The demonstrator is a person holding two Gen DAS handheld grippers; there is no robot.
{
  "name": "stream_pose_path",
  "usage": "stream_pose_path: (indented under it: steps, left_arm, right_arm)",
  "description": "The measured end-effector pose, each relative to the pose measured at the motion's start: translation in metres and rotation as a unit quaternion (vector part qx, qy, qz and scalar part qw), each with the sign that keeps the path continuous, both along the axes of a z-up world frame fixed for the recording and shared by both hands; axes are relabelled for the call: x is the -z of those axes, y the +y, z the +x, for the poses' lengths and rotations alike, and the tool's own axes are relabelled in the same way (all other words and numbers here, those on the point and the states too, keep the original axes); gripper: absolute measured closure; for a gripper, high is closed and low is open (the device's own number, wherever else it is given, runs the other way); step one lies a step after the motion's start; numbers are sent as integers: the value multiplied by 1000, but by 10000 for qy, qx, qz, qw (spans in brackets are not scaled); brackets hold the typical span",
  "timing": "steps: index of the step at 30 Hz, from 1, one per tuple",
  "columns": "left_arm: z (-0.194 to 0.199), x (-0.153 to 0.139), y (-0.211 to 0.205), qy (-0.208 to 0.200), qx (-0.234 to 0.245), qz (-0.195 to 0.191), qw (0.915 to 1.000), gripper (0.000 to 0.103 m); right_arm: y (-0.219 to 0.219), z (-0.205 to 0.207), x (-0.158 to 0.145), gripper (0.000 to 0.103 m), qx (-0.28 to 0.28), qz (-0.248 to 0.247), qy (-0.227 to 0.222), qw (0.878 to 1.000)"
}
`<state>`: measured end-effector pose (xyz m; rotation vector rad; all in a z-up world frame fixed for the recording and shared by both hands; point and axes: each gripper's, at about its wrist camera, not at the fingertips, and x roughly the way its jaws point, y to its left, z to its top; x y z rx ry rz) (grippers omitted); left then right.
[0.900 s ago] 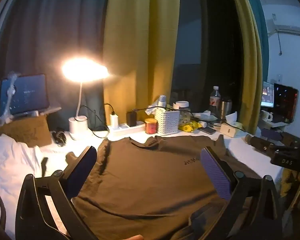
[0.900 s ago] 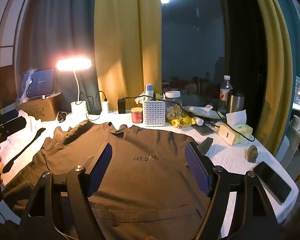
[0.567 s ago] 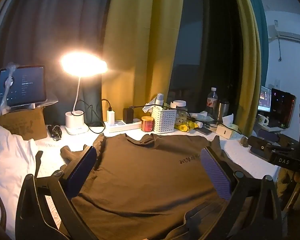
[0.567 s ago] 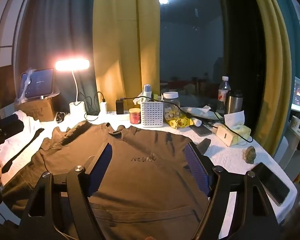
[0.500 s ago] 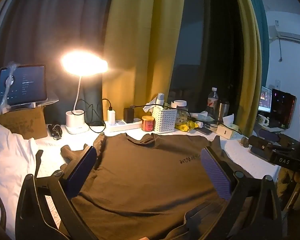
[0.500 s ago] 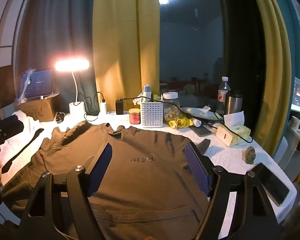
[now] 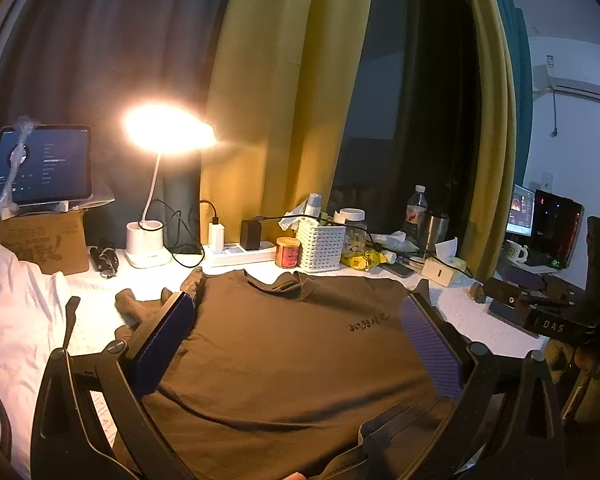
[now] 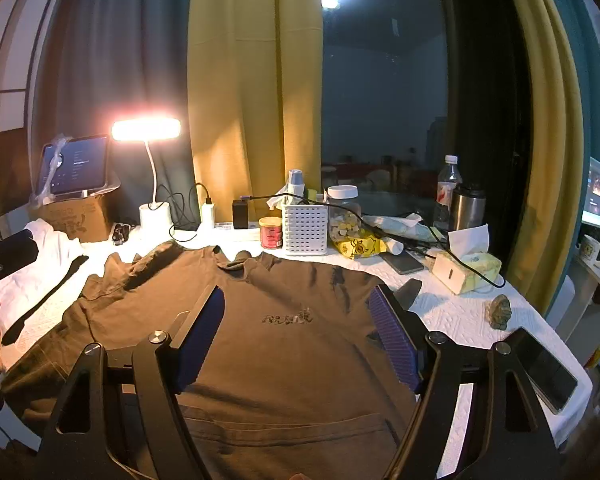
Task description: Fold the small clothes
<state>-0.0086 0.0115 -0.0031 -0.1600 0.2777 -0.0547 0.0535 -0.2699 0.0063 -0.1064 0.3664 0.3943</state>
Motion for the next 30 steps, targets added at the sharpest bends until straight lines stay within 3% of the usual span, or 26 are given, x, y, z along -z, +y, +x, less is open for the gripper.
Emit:
stream_pose_path:
  steps: [6,30]
  left_arm:
    - [1,0,-4,52,-137,212,9997,1]
    - [-1,6,-3,42,-270,165,9995,1]
  right_arm:
    - [1,-1,-1,25,-5,-9,-12,10000]
    - [2,-1,-3,25,-18,-49,-6,10000]
